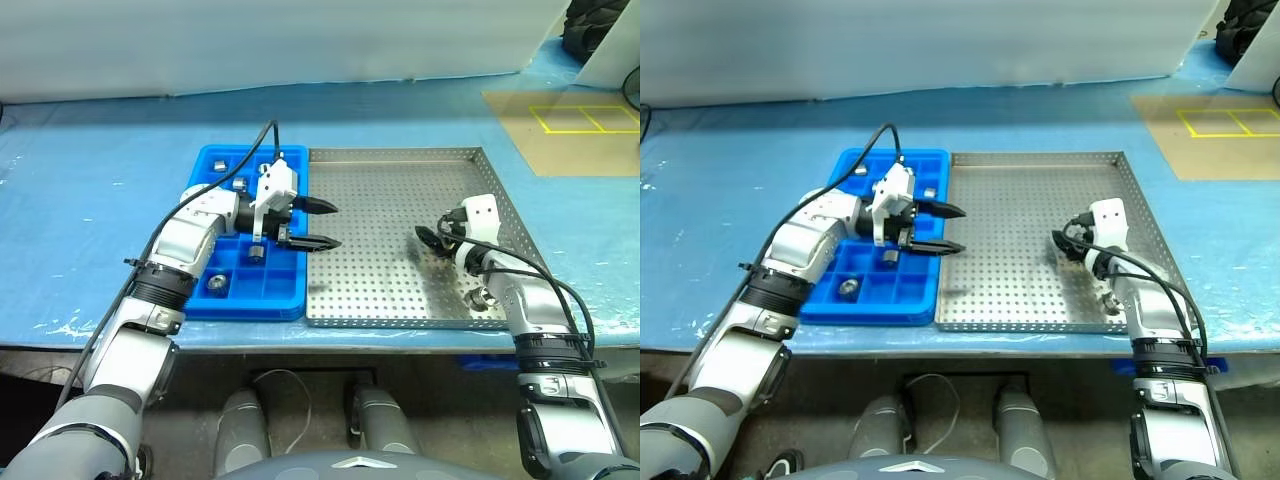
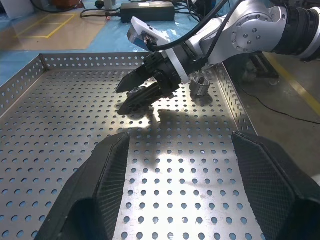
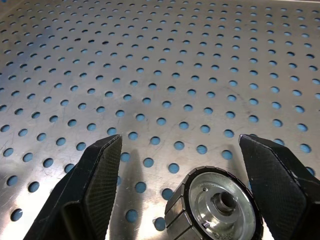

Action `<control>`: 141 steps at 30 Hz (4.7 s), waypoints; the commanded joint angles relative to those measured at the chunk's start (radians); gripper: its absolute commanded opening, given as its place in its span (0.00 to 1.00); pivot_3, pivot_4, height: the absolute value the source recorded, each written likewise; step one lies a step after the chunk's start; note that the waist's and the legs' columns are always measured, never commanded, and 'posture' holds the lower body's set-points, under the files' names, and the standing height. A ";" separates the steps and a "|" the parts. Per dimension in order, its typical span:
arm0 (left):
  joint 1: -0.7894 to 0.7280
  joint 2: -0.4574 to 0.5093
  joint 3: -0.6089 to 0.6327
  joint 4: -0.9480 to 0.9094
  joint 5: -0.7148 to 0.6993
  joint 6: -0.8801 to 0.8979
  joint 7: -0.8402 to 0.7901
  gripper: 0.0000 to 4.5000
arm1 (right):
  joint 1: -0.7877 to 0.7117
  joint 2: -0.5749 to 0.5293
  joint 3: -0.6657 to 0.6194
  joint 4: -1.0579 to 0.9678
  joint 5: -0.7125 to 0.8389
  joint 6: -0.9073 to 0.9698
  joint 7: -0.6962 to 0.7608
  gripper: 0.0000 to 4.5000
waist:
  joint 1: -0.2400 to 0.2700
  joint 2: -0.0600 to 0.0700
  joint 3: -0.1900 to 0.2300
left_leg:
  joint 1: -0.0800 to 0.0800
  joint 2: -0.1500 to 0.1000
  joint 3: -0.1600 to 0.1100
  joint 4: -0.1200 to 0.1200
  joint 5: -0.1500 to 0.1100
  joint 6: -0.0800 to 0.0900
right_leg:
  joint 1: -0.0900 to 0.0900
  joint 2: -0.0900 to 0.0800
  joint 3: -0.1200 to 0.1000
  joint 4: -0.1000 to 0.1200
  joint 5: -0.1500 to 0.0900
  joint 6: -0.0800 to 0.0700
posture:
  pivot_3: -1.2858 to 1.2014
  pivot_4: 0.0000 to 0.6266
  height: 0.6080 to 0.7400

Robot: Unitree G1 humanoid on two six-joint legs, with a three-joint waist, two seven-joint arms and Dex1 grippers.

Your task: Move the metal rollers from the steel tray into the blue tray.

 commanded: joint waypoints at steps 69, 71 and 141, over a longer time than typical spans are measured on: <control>0.344 0.369 0.327 -0.498 -0.157 0.284 0.282 0.77 | -0.575 0.267 0.339 0.374 0.025 -0.134 0.510 0.41 | 0.135 0.001 0.001 | -0.003 0.002 -0.008 -0.014 0.008 -0.014 | -0.004 0.000 -0.011 0.001 0.000 -0.003 | 0.57 0.24 1.00; 0.329 0.367 0.315 -0.484 -0.154 0.276 0.277 0.77 | -0.564 0.265 0.339 0.369 0.016 -0.137 0.511 0.41 | 0.133 0.001 0.001 | -0.003 0.002 -0.008 -0.014 0.008 -0.014 | -0.005 0.000 -0.011 0.001 0.000 -0.003 | 0.56 0.24 1.00; -0.065 -0.024 -0.009 0.088 0.023 -0.052 -0.073 0.77 | 0.452 -0.531 -0.163 -0.351 0.021 -0.092 0.477 0.93 | -0.012 0.001 0.000 | -0.003 0.000 0.003 0.012 -0.007 0.012 | 0.002 -0.001 0.000 -0.007 -0.004 0.008 | 0.34 0.24 1.00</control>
